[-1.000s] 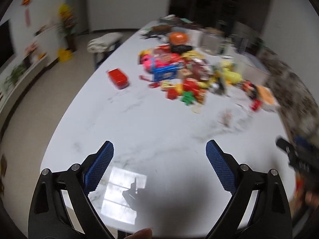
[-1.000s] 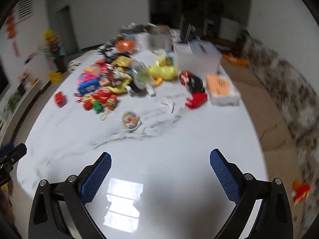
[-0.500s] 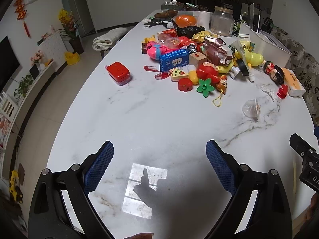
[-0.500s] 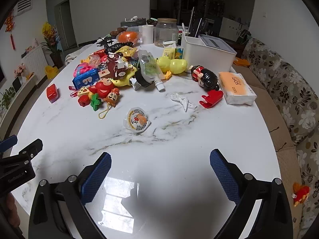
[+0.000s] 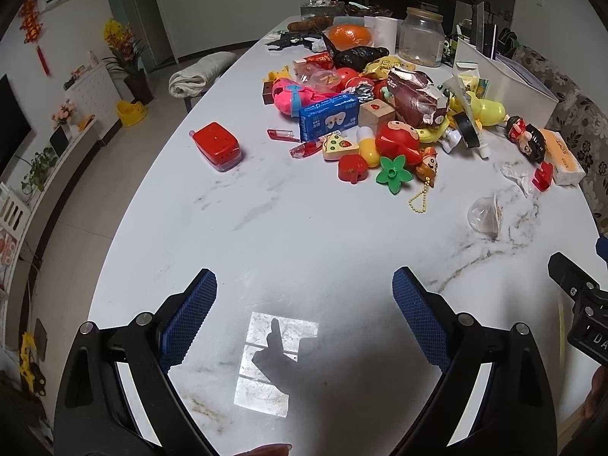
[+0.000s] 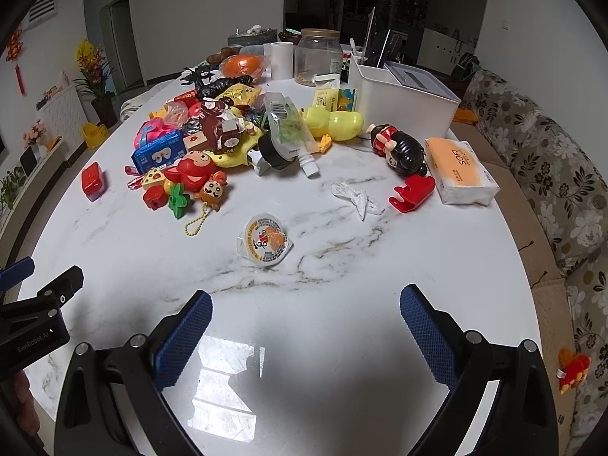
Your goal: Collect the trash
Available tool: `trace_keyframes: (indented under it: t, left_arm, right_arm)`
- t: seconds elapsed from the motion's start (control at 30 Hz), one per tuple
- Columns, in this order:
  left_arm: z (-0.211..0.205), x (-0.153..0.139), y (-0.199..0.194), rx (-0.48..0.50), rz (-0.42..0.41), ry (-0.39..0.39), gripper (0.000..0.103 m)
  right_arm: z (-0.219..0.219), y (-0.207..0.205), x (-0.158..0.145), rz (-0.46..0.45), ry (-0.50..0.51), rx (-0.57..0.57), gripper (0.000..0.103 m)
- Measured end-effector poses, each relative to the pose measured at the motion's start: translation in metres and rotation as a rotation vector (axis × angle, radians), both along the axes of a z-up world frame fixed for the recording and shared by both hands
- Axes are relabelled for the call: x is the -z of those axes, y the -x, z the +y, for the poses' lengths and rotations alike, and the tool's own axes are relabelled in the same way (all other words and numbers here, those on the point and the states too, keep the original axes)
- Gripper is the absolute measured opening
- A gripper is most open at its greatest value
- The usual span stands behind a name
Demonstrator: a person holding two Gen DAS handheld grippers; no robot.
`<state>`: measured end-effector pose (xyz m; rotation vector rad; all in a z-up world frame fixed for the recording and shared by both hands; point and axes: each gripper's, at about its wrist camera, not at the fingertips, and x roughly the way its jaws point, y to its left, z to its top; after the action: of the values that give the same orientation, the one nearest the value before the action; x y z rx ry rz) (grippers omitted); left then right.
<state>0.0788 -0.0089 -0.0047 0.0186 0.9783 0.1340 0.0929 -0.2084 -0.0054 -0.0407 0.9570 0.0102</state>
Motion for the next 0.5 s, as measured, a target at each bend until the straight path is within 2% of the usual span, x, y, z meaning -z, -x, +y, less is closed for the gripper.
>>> trace_keyframes:
  t: [0.5]
  left_arm:
    - [-0.0052, 0.0019, -0.0015, 0.012, 0.004, 0.008, 0.091]
  right_arm:
    - [-0.0009, -0.0014, 0.0008, 0.006, -0.002, 0.011, 0.098]
